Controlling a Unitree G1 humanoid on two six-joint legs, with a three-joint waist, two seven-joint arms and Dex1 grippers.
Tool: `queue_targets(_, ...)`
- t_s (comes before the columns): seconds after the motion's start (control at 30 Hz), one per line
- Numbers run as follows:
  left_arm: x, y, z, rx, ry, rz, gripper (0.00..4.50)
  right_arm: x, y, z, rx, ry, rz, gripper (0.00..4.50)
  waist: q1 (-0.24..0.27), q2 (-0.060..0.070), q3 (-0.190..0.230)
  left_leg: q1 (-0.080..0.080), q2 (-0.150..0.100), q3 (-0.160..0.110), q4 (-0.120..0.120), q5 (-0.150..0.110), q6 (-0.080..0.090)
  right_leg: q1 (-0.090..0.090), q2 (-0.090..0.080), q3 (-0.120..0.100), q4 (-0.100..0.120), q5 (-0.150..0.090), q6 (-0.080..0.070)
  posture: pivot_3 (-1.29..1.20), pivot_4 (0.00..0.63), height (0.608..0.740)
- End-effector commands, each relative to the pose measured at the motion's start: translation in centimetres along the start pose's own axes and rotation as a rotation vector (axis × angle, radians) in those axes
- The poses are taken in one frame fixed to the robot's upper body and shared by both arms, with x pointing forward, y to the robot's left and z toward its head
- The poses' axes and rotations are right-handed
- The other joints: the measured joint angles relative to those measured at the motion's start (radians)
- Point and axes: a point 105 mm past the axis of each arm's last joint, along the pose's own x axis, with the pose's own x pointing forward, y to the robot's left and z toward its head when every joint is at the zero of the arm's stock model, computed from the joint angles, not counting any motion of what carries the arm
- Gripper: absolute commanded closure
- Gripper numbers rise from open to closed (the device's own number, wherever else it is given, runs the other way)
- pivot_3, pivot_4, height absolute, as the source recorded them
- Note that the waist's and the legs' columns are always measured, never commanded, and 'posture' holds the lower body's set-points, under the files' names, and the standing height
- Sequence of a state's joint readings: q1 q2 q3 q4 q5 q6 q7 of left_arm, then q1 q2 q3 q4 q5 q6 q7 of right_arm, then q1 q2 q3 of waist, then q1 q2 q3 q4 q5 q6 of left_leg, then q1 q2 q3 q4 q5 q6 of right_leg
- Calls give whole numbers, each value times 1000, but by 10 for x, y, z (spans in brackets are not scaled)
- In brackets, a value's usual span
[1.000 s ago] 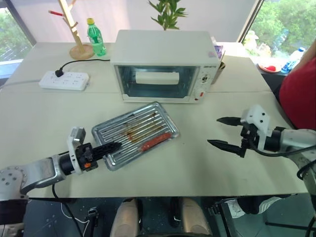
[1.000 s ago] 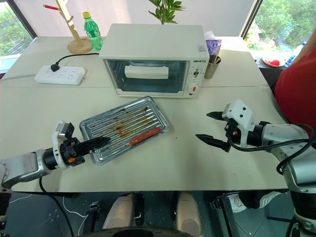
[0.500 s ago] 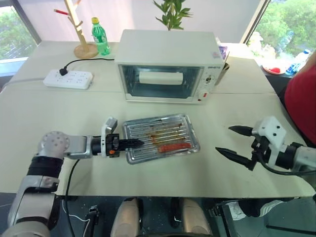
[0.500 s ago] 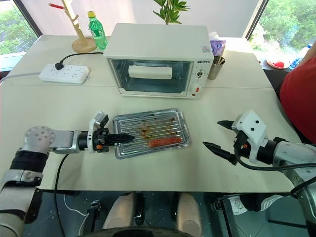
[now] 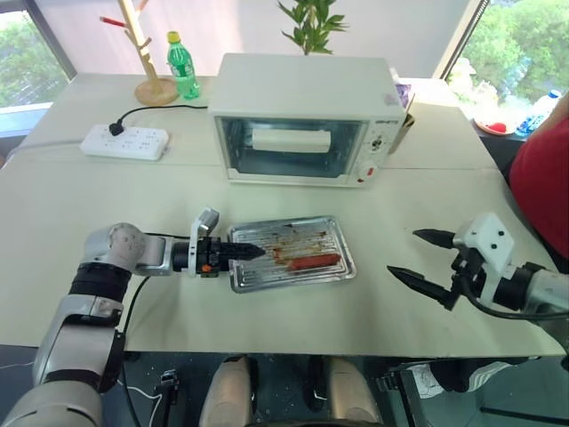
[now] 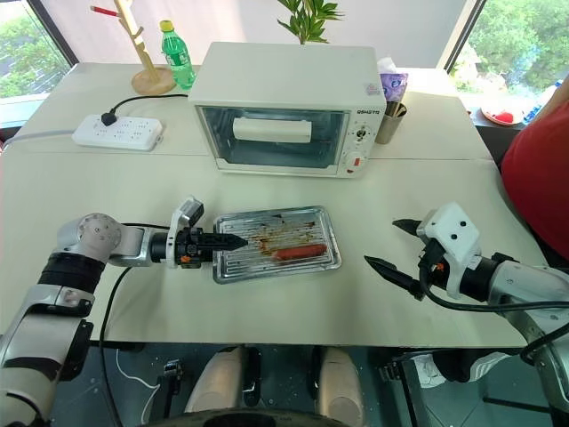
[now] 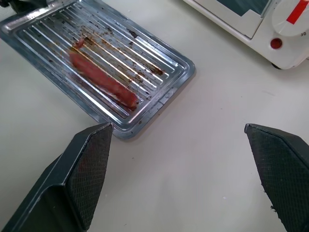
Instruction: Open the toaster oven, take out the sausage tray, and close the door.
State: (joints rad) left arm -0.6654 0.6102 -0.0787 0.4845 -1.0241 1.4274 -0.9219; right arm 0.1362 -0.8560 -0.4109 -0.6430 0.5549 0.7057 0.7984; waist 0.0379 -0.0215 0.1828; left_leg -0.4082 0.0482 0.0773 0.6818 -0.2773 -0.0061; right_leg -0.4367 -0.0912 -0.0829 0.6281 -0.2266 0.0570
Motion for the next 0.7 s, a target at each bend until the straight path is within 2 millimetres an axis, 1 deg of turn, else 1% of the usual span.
queue_targets(0.03, -23, 13, 7, 47, -67, 128, 57, 1, -2, 9, -43, -31, 7, 0, -3, 0, 0, 1, 0, 0, 0, 0, 0, 1, 0, 0, 0, 0, 0, 0, 150, 722)
queue_targets(0.13, -44, 21, 8, 140, -101, 243, 57, 5, -4, 11, -48, -35, 20, 0, -13, 0, 0, 1, 2, -1, 0, 0, 0, 0, 1, 0, 0, 0, 0, 0, 150, 722)
queue_targets(0.2, -65, 28, 5, 249, -106, 356, 57, 8, -5, 12, -51, -39, 33, 0, -28, 1, 0, 1, 2, -1, -1, 0, 0, 0, 1, 0, 0, 0, 0, 0, 150, 722)
queue_targets(0.27, -89, 31, 2, 427, -88, 474, 57, 10, -6, 13, -53, -43, 57, 0, -35, 1, -1, 2, 3, -1, -2, 0, 0, -1, 2, 1, 1, 0, 0, 0, 150, 722)
queue_targets(0.33, -109, 23, -2, 632, -37, 539, 57, 11, -6, 15, -51, -51, 84, 0, -51, 2, -1, 3, 4, -1, -3, 0, 0, -2, 3, 1, 2, 0, -1, 0, 150, 722)
queue_targets(0.4, -121, 3, -2, 802, 16, 538, 57, 13, -6, 19, -40, -71, 113, 0, -54, 2, -1, 2, 6, -1, -4, 0, 0, -3, 4, 2, 2, -1, -4, 0, 150, 722)
queue_targets(0.43, -125, -13, 0, 853, 23, 511, 57, 13, -6, 22, -37, -79, 131, 0, -52, 3, 0, 2, 7, 0, -4, 0, 0, -4, 4, 2, 2, -1, -5, 0, 150, 722)
queue_targets(0.5, -129, -37, 4, 951, 33, 474, 57, 15, -4, 25, -37, -89, 165, 0, -43, 3, 1, 0, 7, 0, -4, 0, 0, -7, 4, 1, 2, -1, -5, 0, 150, 722)
queue_targets(0.53, -129, -47, 6, 984, 27, 454, 57, 15, -3, 26, -35, -93, 181, 0, -35, 3, 2, -1, 7, -1, -4, 0, 0, -7, 3, 1, 2, -1, -5, 0, 150, 722)
queue_targets(0.6, -126, -75, 10, 1047, -1, 380, 57, 16, 1, 30, -20, -106, 235, 0, -22, 4, 2, -2, 6, 0, -4, 0, 0, -7, 1, 0, 0, -1, -4, 0, 150, 722)
queue_targets(0.63, -124, -86, 10, 1080, -1, 353, 57, 17, 3, 31, -16, -110, 259, 0, -21, 4, 3, -2, 5, 0, -4, 0, 0, -7, -1, 0, 0, -2, -4, 0, 150, 722)
queue_targets(0.7, -119, -97, 7, 1141, 21, 329, 57, 19, 7, 34, -5, -115, 309, 0, -23, 4, 3, -4, 2, 1, -4, 0, 0, -6, -4, 0, -1, -2, -3, 0, 150, 722)
